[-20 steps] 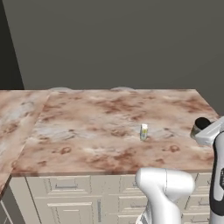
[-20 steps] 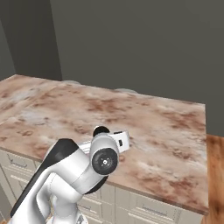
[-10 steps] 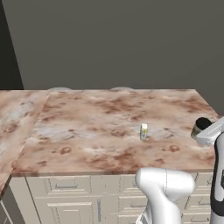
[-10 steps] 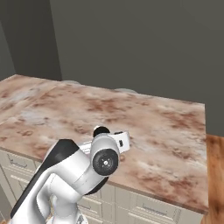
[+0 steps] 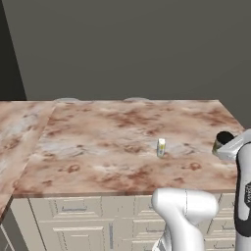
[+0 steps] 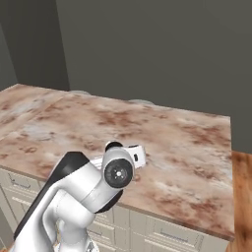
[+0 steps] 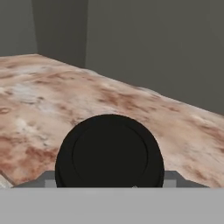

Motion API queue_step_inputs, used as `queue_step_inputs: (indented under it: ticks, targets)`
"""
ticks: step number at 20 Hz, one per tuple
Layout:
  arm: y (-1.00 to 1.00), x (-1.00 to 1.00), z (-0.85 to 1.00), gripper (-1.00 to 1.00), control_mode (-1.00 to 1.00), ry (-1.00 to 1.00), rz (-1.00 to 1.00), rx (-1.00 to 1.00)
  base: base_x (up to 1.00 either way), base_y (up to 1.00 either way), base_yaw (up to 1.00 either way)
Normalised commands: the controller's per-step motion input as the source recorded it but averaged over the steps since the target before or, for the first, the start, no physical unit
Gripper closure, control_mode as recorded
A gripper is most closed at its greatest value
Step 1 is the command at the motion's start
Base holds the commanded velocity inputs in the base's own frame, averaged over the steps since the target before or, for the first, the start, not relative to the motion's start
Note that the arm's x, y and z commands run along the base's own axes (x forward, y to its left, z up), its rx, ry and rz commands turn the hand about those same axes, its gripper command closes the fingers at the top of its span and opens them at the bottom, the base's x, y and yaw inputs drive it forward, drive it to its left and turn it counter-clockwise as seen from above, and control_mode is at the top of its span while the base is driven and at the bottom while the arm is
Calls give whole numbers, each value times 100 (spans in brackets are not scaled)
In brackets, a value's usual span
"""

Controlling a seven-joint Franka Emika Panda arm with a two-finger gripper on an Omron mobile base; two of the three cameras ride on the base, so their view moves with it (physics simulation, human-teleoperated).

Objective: Move the drinks to the dining counter.

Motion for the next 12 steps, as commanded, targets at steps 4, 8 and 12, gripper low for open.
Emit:
queue_step_inputs:
  ticks: [4, 8, 12]
  targets:
    - [0, 31, -1, 100, -100, 17, 0, 0, 0, 0, 0]
    - [0, 22, -13, 100, -100, 11, 0, 0, 0, 0, 0]
    - [0, 0, -7, 100, -100, 4, 1, 0, 0, 0, 0]
